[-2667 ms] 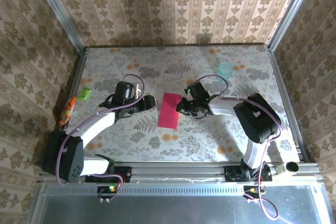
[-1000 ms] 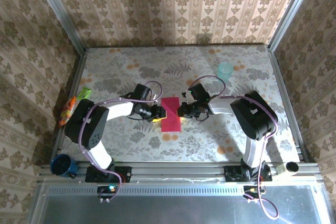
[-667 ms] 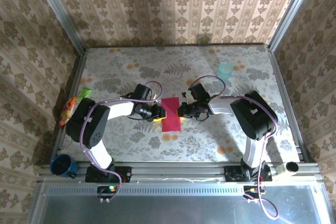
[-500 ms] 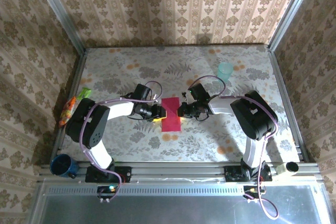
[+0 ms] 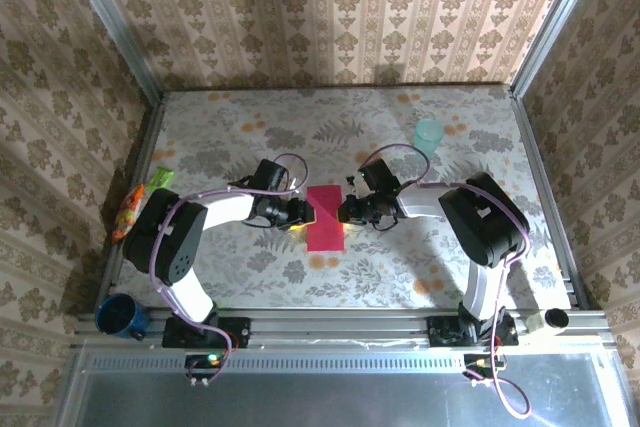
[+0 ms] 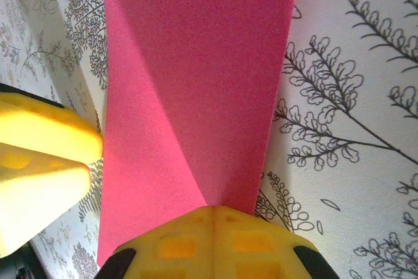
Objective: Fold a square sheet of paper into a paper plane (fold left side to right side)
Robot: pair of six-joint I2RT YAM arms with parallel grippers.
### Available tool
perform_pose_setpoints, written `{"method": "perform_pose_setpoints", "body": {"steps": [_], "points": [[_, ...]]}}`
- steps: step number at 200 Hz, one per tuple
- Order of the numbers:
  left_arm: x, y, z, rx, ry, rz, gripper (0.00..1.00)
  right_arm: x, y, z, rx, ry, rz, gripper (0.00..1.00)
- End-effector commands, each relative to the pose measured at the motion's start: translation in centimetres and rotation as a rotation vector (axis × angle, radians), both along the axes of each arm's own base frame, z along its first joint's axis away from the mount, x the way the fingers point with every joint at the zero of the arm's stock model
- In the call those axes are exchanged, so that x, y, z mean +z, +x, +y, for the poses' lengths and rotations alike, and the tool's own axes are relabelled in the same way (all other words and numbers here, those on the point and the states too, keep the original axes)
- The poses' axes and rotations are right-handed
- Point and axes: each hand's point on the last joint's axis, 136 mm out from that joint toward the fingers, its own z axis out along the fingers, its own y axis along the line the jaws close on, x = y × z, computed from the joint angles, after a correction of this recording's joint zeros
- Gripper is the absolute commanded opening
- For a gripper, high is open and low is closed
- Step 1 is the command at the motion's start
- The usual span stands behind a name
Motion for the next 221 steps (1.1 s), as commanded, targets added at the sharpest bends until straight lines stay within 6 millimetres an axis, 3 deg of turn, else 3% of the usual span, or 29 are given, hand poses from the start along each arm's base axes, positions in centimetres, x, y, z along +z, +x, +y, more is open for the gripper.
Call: {"method": "perform_pose_setpoints", "body": {"steps": [1, 82, 174, 221], "points": [[0.0, -0.1, -0.8, -0.019, -0.017, 0.023, 0.35, -1.8, -1.8, -1.3, -0.002, -0.059, 0.075, 0.02], [0.3, -0.2, -1.2, -0.01, -0.046, 0.02, 0.29, -1.7, -1.7, -1.2, -0.001, -0.057, 0.073, 0.03], [2.6, 1.1, -1.4, 0.037, -0.142, -0.036, 0.35, -2.0, -1.8, -1.3, -0.002, -0.057, 0.078, 0.03], [1.4, 0.3, -0.8, 0.038, -0.114, 0.004, 0.21, -1.4, -1.5, -1.1, -0.007, -0.044, 0.063, 0.03]]}}
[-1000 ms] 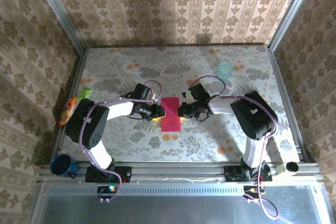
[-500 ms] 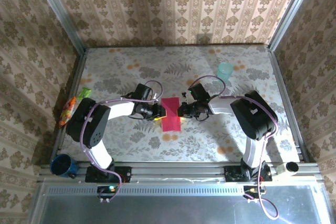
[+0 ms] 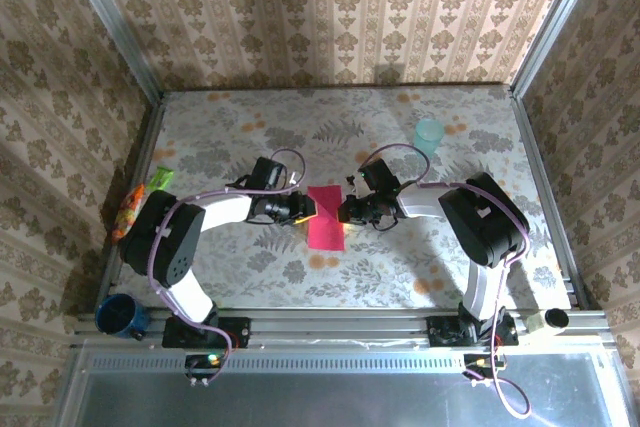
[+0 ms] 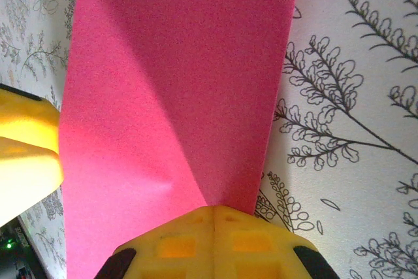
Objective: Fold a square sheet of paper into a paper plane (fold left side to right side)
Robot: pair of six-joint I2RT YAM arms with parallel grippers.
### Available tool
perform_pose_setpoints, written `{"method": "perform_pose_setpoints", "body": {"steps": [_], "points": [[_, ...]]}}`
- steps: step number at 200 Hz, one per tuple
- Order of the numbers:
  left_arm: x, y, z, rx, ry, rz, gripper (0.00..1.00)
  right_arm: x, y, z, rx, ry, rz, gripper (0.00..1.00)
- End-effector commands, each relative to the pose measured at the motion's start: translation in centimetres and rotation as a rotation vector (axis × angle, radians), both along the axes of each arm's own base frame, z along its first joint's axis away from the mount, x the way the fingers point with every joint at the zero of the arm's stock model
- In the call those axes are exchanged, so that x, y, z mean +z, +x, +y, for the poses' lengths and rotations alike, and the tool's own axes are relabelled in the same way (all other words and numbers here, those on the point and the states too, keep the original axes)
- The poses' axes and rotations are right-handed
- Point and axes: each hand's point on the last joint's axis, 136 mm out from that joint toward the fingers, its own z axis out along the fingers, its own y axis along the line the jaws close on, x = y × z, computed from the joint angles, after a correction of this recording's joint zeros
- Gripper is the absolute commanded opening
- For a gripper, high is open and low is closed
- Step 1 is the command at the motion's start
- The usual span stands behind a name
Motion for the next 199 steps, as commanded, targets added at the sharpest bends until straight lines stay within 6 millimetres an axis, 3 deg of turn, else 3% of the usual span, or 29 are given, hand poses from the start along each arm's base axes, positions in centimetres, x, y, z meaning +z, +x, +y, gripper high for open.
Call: {"method": "perform_pose_setpoints", "body": {"steps": [1, 46, 82, 109, 134, 141, 164, 199], "points": [[-0.3, -0.8, 0.3, -0.005, -0.005, 0.027, 0.2, -1.4, -1.5, -1.1, -0.006, -0.046, 0.061, 0.03], [-0.3, -1.0, 0.5, -0.006, 0.004, 0.034, 0.05, 1.6, -0.3, -0.5, -0.006, -0.008, -0.02, 0.08], [0.3, -1.0, 0.2, -0.014, -0.002, 0.039, 0.0, 4.7, -0.2, -1.9, -0.008, -0.054, -0.145, 0.21], [0.8, -0.9, 0.0, -0.008, -0.008, 0.06, 0.0, 6.1, -2.0, -3.4, 0.02, -0.153, -0.249, 0.28], [1.7, -1.1, -0.4, -0.017, -0.034, 0.104, 0.0, 7.1, -4.4, -3.6, 0.071, -0.265, -0.387, 0.43], [1.9, -1.1, -0.5, -0.016, -0.036, 0.116, 0.0, 8.0, -5.1, -3.2, 0.091, -0.286, -0.446, 0.48], [2.4, -1.0, -0.4, -0.007, -0.036, 0.139, 0.0, 8.3, -7.5, -1.8, 0.184, -0.381, -0.566, 0.61], [2.6, -1.0, -0.2, 0.022, -0.039, 0.184, 0.0, 8.1, -9.9, 0.8, 0.321, -0.522, -0.712, 0.71]]}}
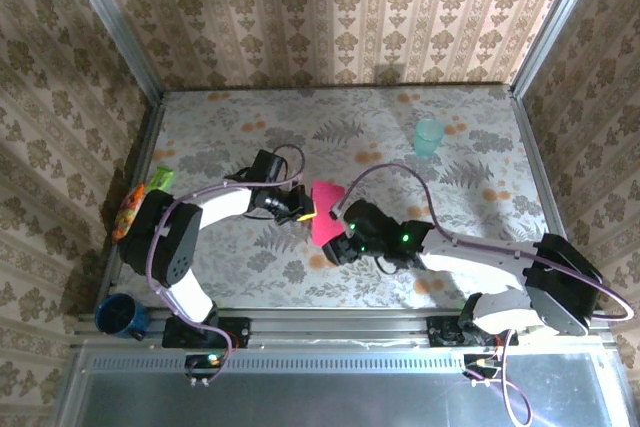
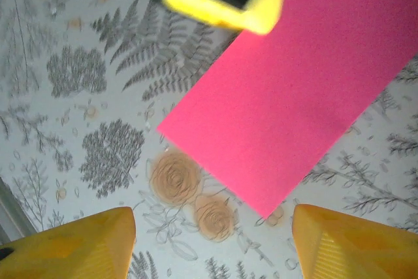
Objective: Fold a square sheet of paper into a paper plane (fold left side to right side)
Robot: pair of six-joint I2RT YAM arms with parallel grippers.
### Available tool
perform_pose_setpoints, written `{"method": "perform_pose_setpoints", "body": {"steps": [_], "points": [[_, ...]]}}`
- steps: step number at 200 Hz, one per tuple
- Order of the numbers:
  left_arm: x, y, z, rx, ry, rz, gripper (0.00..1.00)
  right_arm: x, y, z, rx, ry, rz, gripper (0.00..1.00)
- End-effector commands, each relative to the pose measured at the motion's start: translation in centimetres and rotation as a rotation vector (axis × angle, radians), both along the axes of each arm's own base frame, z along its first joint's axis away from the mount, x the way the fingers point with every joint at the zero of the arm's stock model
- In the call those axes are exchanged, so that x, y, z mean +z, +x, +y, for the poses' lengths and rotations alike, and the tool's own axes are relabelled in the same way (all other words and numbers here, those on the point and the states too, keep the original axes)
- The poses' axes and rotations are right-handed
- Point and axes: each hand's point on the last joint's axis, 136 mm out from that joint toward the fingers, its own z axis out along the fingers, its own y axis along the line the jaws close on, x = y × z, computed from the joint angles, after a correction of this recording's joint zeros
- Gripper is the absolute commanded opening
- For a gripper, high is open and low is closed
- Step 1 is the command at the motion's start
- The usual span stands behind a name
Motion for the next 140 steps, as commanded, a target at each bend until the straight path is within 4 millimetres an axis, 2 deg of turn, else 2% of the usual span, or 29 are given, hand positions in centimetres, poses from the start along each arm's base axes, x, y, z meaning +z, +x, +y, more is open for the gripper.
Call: {"method": "perform_pose_setpoints", "body": {"steps": [1, 31, 76, 103, 140], "points": [[0.9, -0.4, 0.2, 0.023, -0.012, 0.063, 0.0, -0.2, 0.5, -0.7, 0.003, -0.189, -0.168, 0.71], [1.0, -0.3, 0.2, 0.034, -0.012, 0.069, 0.0, -1.3, -0.4, 1.5, 0.08, -0.288, -0.236, 0.76], [1.0, -0.4, 0.0, 0.035, -0.016, 0.077, 0.0, -2.6, 0.0, 3.7, 0.118, -0.349, -0.272, 0.77], [0.9, -0.6, 0.0, 0.036, -0.013, 0.082, 0.0, -3.0, 0.6, 4.6, 0.116, -0.356, -0.283, 0.73], [0.7, -0.8, -0.1, 0.036, -0.013, 0.088, 0.0, -3.3, 1.0, 5.2, 0.107, -0.363, -0.29, 0.6]]}}
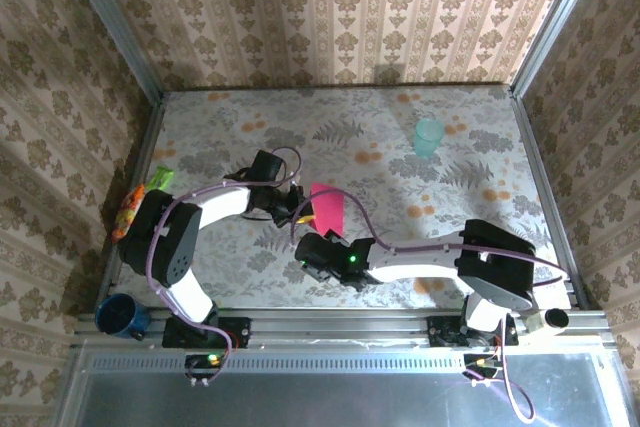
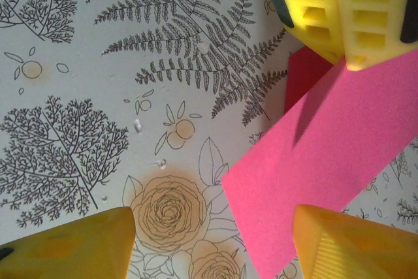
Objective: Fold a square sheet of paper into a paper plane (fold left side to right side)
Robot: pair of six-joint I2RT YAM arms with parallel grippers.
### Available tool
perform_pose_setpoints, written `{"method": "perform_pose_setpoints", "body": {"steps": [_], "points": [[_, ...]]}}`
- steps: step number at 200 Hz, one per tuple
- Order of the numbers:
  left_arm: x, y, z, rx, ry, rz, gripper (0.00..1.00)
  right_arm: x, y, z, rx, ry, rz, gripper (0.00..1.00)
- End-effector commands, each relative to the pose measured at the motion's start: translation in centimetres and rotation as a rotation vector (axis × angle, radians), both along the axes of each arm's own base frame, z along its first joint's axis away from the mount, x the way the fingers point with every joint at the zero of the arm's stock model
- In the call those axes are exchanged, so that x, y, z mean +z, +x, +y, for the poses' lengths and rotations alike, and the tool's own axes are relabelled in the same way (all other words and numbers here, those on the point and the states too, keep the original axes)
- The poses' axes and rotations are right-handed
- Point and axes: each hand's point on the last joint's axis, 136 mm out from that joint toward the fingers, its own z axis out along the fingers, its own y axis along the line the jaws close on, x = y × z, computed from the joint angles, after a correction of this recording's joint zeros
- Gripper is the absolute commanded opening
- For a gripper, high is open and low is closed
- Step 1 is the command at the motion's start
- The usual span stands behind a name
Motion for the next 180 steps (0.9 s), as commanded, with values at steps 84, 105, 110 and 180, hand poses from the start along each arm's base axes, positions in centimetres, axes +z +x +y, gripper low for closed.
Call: {"method": "perform_pose_setpoints", "body": {"steps": [84, 105, 110, 180], "points": [[0.6, -0.5, -0.4, -0.019, -0.023, 0.008, 0.0, 0.7, 1.0, -0.1, -0.055, 0.045, 0.008, 0.03], [0.9, -0.6, -0.4, -0.033, -0.026, -0.006, 0.08, 1.0, 1.2, -0.6, -0.074, 0.095, 0.052, 0.0], [1.0, -0.5, -0.3, -0.035, -0.024, -0.011, 0.09, 1.0, 1.2, -0.7, -0.079, 0.11, 0.064, 0.0], [4.5, 1.7, 3.1, -0.017, -0.031, -0.13, 0.37, 0.7, 0.8, -2.1, -0.117, 0.416, 0.348, 0.0]]}}
